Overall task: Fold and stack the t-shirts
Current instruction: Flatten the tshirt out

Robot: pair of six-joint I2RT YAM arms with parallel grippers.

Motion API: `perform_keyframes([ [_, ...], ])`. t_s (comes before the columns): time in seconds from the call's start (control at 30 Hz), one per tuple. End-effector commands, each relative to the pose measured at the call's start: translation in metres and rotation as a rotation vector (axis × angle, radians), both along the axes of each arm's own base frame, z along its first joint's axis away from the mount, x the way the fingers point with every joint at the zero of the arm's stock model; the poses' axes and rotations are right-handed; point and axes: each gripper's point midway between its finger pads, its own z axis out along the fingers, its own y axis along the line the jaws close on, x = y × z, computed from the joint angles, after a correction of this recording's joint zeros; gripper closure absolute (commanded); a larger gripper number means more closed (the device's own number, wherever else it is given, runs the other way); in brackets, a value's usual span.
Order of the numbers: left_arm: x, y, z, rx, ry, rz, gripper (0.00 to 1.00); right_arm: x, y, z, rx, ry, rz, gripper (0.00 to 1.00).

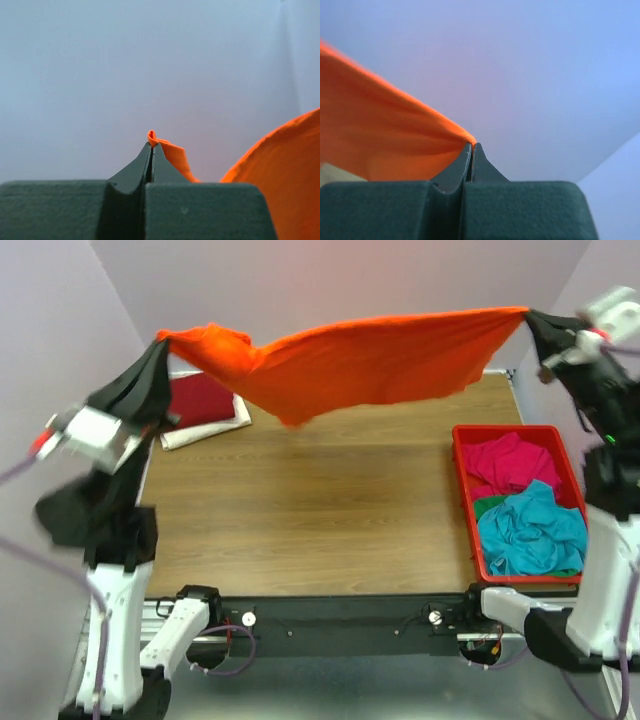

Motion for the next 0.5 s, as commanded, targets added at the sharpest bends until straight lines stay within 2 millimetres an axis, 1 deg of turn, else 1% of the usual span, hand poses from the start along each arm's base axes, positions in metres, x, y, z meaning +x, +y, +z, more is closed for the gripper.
perform_keyframes([
  [0.0, -0.076, -0.013, 0.041, 0.073, -0.207, -0.078, 1.00, -0.064, 0.004, 0.041, 0.012, -0.051, 0.021, 1.00],
  [0.03, -0.096, -0.012, 0.052, 0.075, -0.255, -0.083, 1.00, -0.081, 0.002, 0.058, 0.023, -0.099, 0.009, 1.00],
  [0.07, -0.119, -0.012, 0.063, 0.076, -0.303, -0.096, 1.00, -0.104, 0.000, 0.079, 0.035, -0.163, 0.001, 1.00],
  [0.1, -0.134, -0.012, 0.072, 0.077, -0.339, -0.100, 1.00, -0.118, -0.001, 0.090, 0.039, -0.203, -0.006, 1.00],
  [0.13, -0.161, -0.011, 0.086, 0.077, -0.399, -0.104, 1.00, -0.132, -0.007, 0.100, 0.040, -0.244, -0.039, 1.00],
  [0.2, -0.181, -0.011, 0.098, 0.088, -0.445, -0.112, 1.00, -0.147, -0.012, 0.110, 0.044, -0.286, -0.071, 1.00],
  [0.23, -0.197, -0.010, 0.106, 0.090, -0.485, -0.114, 1.00, -0.152, -0.014, 0.113, 0.046, -0.300, -0.084, 1.00],
  [0.27, -0.201, -0.010, 0.109, 0.090, -0.491, -0.116, 1.00, -0.156, -0.018, 0.114, 0.052, -0.307, -0.103, 1.00],
  [0.3, -0.203, -0.010, 0.110, 0.087, -0.497, -0.116, 1.00, -0.153, -0.019, 0.112, 0.054, -0.302, -0.111, 1.00],
  [0.33, -0.201, -0.009, 0.109, 0.087, -0.494, -0.110, 1.00, -0.143, -0.020, 0.104, 0.059, -0.271, -0.116, 1.00],
  [0.37, -0.196, -0.009, 0.106, 0.086, -0.482, -0.106, 1.00, -0.137, -0.021, 0.098, 0.060, -0.252, -0.116, 1.00],
  [0.4, -0.190, -0.007, 0.103, 0.075, -0.467, -0.091, 1.00, -0.129, -0.021, 0.092, 0.063, -0.227, -0.113, 1.00],
  [0.43, -0.166, -0.007, 0.089, 0.075, -0.411, -0.079, 1.00, -0.110, -0.020, 0.073, 0.058, -0.165, -0.104, 1.00],
  [0.47, -0.154, -0.005, 0.080, 0.070, -0.383, -0.066, 1.00, -0.102, -0.019, 0.064, 0.055, -0.138, -0.096, 1.00],
])
